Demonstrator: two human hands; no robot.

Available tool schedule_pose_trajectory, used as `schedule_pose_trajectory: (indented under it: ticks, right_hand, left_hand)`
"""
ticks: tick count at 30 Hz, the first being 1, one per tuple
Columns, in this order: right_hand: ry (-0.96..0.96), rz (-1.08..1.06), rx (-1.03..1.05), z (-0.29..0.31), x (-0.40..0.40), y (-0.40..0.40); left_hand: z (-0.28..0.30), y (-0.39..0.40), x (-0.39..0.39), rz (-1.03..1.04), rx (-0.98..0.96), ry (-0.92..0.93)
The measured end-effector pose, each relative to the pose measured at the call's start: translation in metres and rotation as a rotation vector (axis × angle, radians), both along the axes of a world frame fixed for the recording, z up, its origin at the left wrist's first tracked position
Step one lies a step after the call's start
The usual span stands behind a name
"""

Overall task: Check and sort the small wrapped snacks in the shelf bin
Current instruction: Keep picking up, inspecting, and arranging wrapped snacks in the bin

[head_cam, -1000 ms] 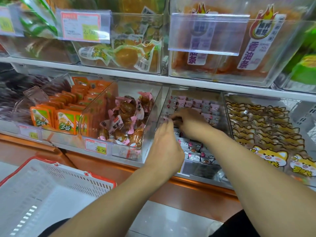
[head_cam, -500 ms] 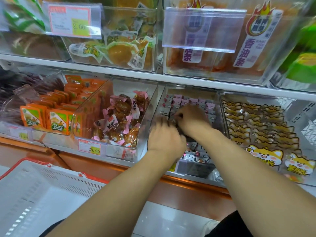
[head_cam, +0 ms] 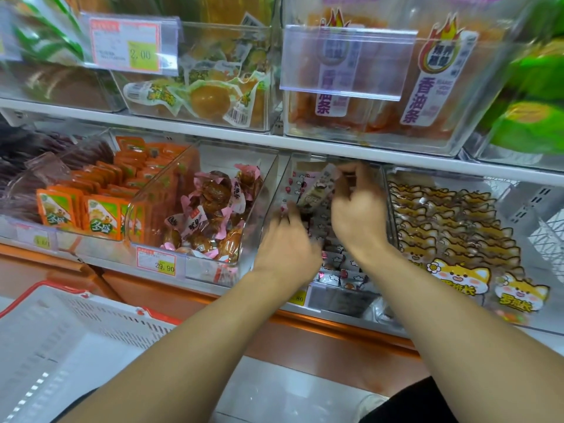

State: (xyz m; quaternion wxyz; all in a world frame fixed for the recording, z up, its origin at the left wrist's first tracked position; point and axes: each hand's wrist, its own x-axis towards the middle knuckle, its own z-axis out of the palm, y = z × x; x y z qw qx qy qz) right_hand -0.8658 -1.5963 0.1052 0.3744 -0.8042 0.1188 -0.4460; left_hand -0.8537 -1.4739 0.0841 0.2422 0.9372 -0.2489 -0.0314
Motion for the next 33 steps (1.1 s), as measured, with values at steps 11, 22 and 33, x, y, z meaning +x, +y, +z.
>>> schedule_pose_trajectory:
  ticks: [11, 22, 33]
  right_hand:
    - [0.127, 0.372, 1.09, 0.014, -0.055, 0.002]
    - [0.376, 0.512, 1.185, 0.011, -0.068, 0.006]
    - [0.488, 0.72, 1.227, 0.016, -0.073, 0.016]
  left_hand:
    - [0.023, 0.061, -0.021, 0.106, -0.955, 0.471]
    - [0.014, 0.095, -0.008, 0.186, -1.186, 0.646]
    - [0.015, 0.108, -0.007, 0.117, -1.104, 0.43]
